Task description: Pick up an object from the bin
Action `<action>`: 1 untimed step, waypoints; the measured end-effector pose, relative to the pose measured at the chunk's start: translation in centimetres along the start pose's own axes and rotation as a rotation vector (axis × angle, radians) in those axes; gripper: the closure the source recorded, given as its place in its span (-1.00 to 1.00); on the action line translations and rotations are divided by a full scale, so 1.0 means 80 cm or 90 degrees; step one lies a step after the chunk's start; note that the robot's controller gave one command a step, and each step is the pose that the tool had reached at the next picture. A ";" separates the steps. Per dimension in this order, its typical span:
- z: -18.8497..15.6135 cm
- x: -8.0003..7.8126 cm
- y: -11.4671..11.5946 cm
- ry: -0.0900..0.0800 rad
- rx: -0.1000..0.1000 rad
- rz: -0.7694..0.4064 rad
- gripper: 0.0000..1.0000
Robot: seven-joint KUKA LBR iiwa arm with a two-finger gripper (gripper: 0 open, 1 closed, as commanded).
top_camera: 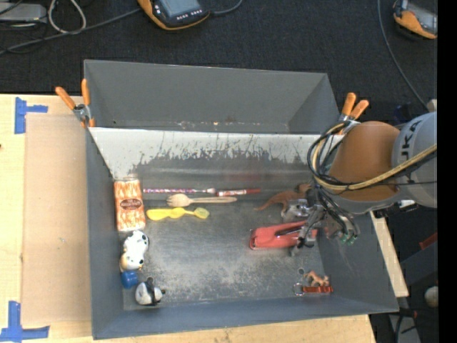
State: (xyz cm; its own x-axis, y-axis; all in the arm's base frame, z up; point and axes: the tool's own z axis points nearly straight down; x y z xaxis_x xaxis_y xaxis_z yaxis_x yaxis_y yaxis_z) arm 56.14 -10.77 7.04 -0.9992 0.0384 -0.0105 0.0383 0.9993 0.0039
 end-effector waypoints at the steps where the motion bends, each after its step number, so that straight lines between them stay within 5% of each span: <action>1: 0.000 0.000 0.000 0.000 0.000 0.001 1.00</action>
Offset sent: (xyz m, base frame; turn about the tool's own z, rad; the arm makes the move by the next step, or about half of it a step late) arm 0.0075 0.0112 0.1448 -0.0441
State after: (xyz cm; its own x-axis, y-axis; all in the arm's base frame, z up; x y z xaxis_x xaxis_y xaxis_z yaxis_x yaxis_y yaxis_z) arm 56.13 -10.77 7.08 -0.9992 0.0393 -0.0106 0.0392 0.9992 0.0040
